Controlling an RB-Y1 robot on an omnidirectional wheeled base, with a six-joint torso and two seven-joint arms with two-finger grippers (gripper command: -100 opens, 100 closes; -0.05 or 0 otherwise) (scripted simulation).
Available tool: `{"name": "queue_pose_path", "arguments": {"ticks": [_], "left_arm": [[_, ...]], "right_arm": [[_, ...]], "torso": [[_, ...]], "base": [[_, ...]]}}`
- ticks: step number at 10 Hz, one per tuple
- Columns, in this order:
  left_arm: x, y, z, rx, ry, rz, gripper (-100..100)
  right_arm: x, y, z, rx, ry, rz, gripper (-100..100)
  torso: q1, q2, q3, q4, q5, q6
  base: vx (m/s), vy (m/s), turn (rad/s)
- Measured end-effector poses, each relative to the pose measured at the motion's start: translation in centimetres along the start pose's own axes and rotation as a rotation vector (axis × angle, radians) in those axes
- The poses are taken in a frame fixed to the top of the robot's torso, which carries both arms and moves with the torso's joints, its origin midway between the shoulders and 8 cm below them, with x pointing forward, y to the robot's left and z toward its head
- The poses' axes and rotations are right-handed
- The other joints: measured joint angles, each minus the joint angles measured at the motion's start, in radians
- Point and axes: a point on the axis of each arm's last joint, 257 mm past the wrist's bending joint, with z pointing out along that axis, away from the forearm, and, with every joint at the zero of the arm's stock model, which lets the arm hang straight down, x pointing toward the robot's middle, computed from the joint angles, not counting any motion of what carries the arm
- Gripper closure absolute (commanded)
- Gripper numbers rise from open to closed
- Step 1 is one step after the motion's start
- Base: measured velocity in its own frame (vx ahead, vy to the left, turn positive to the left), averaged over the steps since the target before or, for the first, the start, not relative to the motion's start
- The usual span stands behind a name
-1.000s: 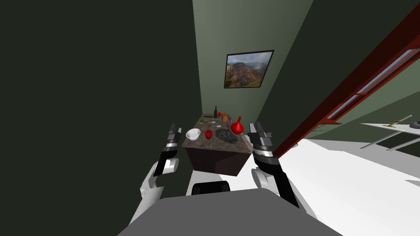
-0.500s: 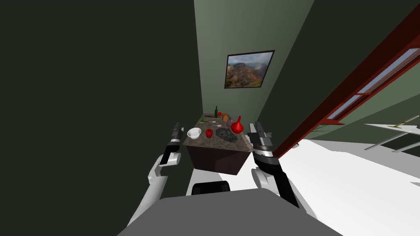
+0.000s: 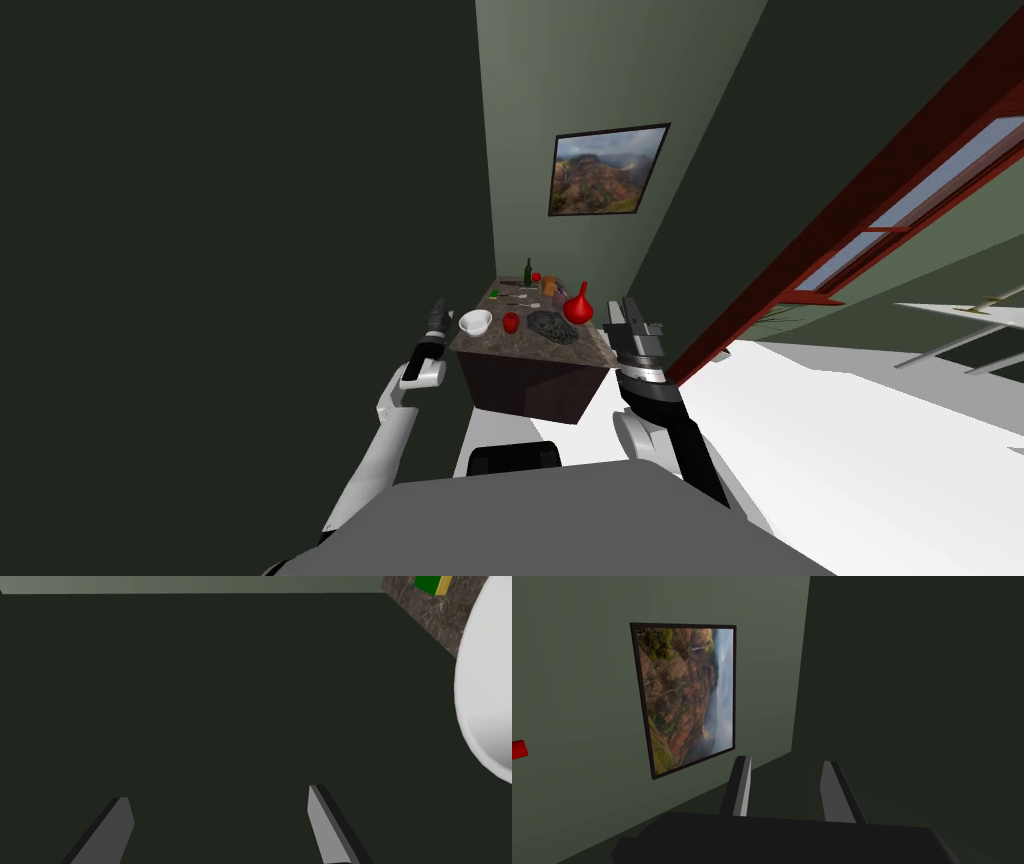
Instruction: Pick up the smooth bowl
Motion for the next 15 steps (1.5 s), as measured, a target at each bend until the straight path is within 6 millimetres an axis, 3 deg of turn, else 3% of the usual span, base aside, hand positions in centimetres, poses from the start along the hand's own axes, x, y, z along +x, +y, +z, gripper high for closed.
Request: {"name": "queue_pose_path", "arguments": {"ticks": [6, 15], "left_arm": [[0.2, 5.4, 4.2, -0.182, -0.019, -0.040, -100], [1.7, 11.5, 7.4, -0.431, -0.046, -0.104, -100]], "right_arm": [[0.0, 0.0, 0.0, 0.000, 0.000, 0.000, 0], [0.0, 0.0, 0.0, 0.000, 0.000, 0.000, 0]], "torso": [[-0.001, 0.000, 0.000, 0.000, 0.000, 0.000], [0.000, 0.000, 0.000, 0.000, 0.000, 0.000]], "base": [[-0.039, 0.005, 0.015], [-0.042, 0.009, 0.015]]}}
